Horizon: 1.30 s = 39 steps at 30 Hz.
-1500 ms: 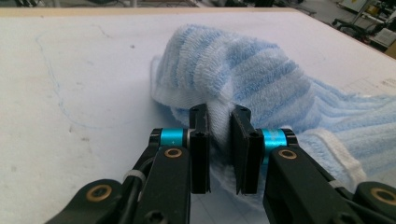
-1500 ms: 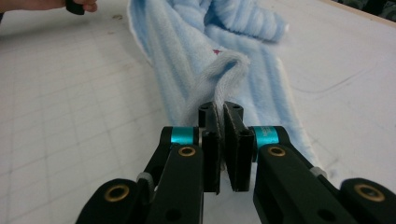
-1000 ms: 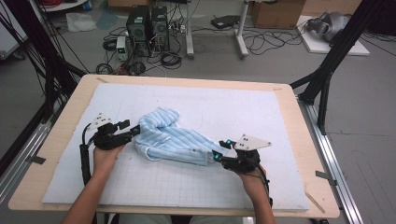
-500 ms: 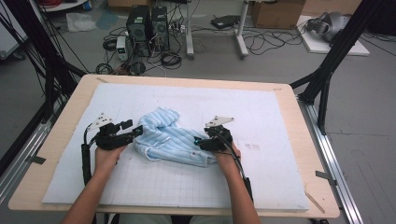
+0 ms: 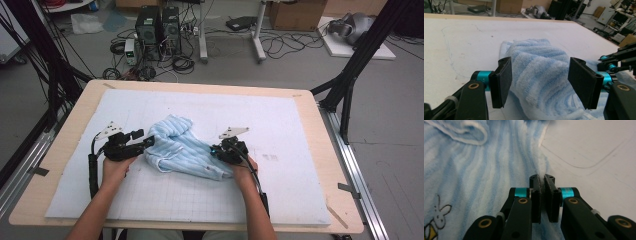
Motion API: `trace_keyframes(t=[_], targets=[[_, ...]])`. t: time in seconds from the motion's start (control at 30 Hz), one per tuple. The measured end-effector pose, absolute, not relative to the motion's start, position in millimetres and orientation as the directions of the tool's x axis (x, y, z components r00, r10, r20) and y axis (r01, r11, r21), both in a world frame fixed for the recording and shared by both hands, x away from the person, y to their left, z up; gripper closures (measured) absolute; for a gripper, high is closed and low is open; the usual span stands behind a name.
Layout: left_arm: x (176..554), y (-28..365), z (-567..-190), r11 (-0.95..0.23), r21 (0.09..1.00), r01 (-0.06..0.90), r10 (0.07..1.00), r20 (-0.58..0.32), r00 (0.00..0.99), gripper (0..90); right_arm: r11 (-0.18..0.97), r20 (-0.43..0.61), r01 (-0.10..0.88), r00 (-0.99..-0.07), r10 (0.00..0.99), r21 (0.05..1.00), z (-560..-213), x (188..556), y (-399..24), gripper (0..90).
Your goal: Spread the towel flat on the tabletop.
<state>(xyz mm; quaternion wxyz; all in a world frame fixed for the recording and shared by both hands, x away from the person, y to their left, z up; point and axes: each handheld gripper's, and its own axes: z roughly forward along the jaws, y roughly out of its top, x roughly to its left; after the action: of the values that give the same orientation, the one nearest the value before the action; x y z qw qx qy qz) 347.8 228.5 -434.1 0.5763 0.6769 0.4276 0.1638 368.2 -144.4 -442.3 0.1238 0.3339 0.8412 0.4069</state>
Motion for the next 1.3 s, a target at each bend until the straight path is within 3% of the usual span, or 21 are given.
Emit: trace_keyframes(t=[0.57,0.83,1.13,1.2,1.27,1.3], targets=[[349,226,-435,0.03,0.92,0.39,0.769,-0.27,0.579,36.4,0.261,0.099,0.449,-0.634,0.767,0.855,-422,319,-221,85.0],[350,224,-436,0.024,0.917,0.399,0.766,-0.273,0.582,36.5,0.265,0.087,0.462,-0.61,0.788,0.846,-424,307,-237,85.0],[358,206,-438,0.002,0.894,0.448,0.719,-0.312,0.621,36.6,0.364,-0.044,0.512,-0.533,0.845,0.778,-428,298,-243,84.6],[360,196,-441,-0.02,0.893,0.45,0.697,-0.31,0.647,37.8,0.346,-0.04,0.519,-0.512,0.858,0.782,-427,298,-245,81.9],[360,186,-445,-0.057,0.888,0.456,0.678,-0.301,0.671,38.4,0.309,-0.01,0.515,-0.503,0.864,0.799,-427,298,-249,68.9],[360,182,-448,-0.072,0.884,0.462,0.667,-0.302,0.682,38.3,0.293,-0.003,0.51,-0.495,0.869,0.809,-427,299,-250,67.3]])
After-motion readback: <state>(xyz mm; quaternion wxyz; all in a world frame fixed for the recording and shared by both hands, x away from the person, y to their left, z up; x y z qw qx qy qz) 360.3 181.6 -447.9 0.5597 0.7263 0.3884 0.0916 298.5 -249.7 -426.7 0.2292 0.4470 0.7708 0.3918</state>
